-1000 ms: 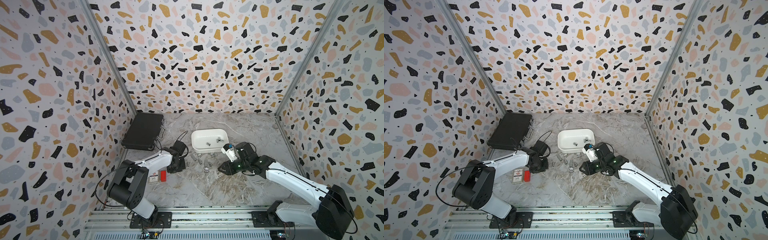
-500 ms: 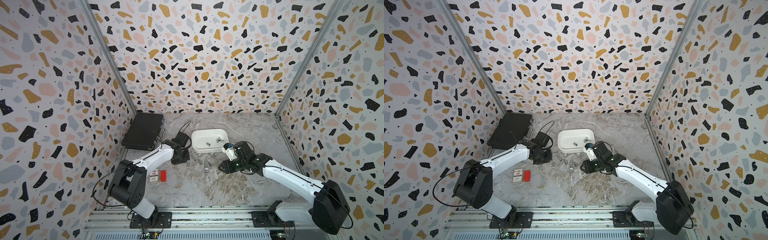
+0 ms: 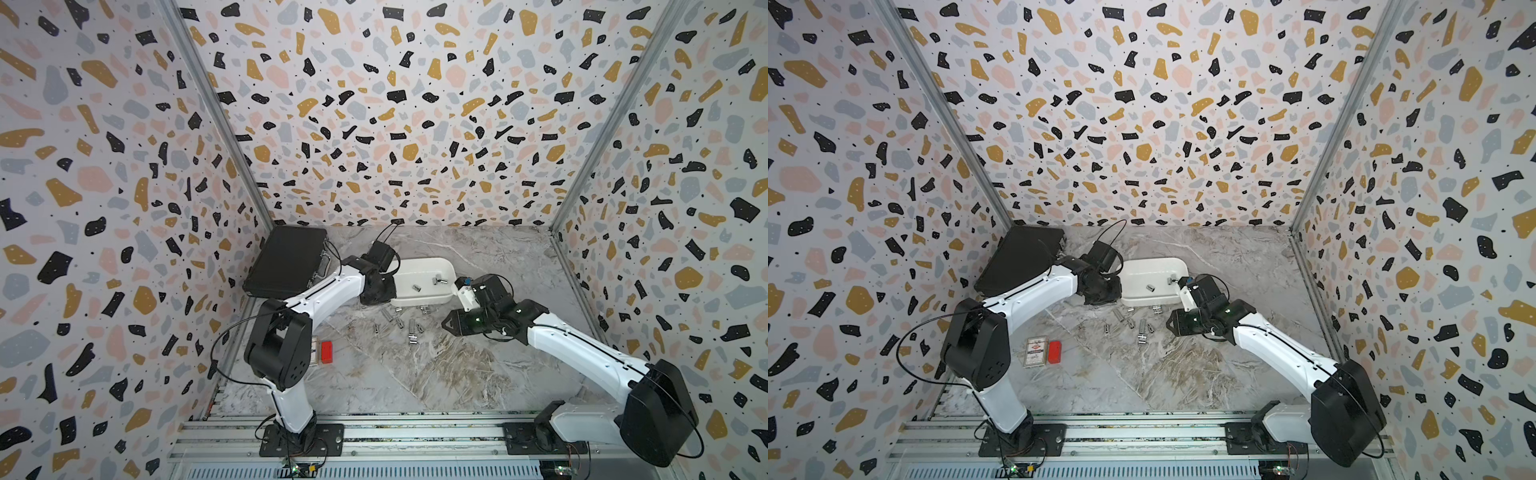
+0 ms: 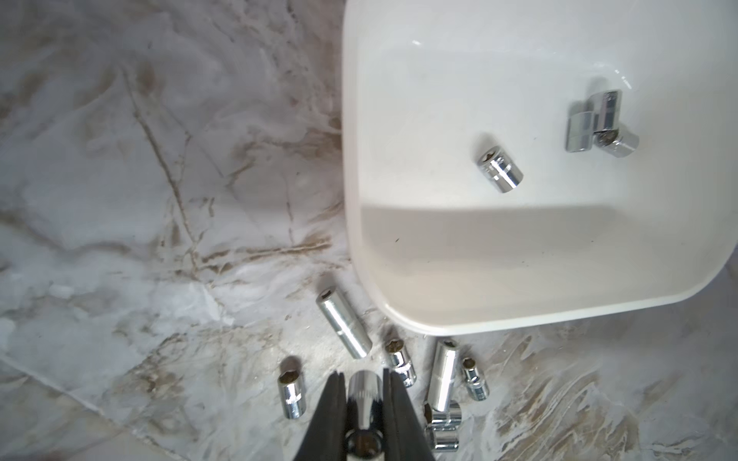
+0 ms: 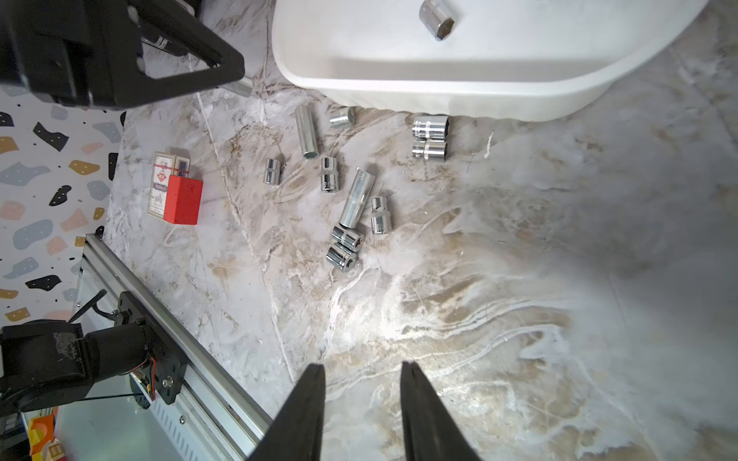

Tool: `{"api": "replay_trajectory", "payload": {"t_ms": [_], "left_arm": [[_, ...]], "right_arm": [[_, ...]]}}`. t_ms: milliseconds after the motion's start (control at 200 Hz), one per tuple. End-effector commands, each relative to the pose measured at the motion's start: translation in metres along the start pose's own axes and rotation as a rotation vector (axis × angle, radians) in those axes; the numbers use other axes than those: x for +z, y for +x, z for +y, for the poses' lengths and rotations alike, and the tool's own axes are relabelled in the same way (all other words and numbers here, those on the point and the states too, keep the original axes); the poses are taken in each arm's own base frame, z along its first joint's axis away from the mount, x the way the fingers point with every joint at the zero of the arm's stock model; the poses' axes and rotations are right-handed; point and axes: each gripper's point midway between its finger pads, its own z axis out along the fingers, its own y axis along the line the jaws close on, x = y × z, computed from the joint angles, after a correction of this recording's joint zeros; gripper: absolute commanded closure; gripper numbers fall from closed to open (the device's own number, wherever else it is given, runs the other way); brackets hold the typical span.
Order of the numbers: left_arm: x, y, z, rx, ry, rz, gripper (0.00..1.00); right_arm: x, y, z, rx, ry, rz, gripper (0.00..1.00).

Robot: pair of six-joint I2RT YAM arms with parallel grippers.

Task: Put the socket on the desktop into the storage box
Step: Pick up the socket head at the center of the board, then place the socket head in the storage box.

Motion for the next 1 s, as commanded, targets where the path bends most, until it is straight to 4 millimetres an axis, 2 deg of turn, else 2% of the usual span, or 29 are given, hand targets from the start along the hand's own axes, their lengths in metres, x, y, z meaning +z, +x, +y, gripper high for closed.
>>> {"api": "replay_trajectory", "payload": {"t_ms": [0, 395, 676, 996], "left_arm": [[-0.001, -0.007, -0.014, 0.032, 0.013, 0.011, 1.00], [0.017, -0.037, -0.045, 0.068, 0.030, 0.017, 1.00], [0.039, -0.047, -0.055, 0.081, 0.035, 0.038, 1.00], [0.063, -0.052, -0.058, 0.110, 0.011, 0.070, 1.00]], "right_arm": [[-0.008, -0.008, 0.000, 0.015, 0.015, -0.015, 0.63], [-0.014, -0.009, -0.010, 0.037, 0.037, -0.020, 0.63], [-0.013, -0.004, -0.015, 0.050, 0.050, -0.013, 0.64], [-0.010, 0.000, -0.020, 0.061, 0.065, -0.003, 0.63]]}}
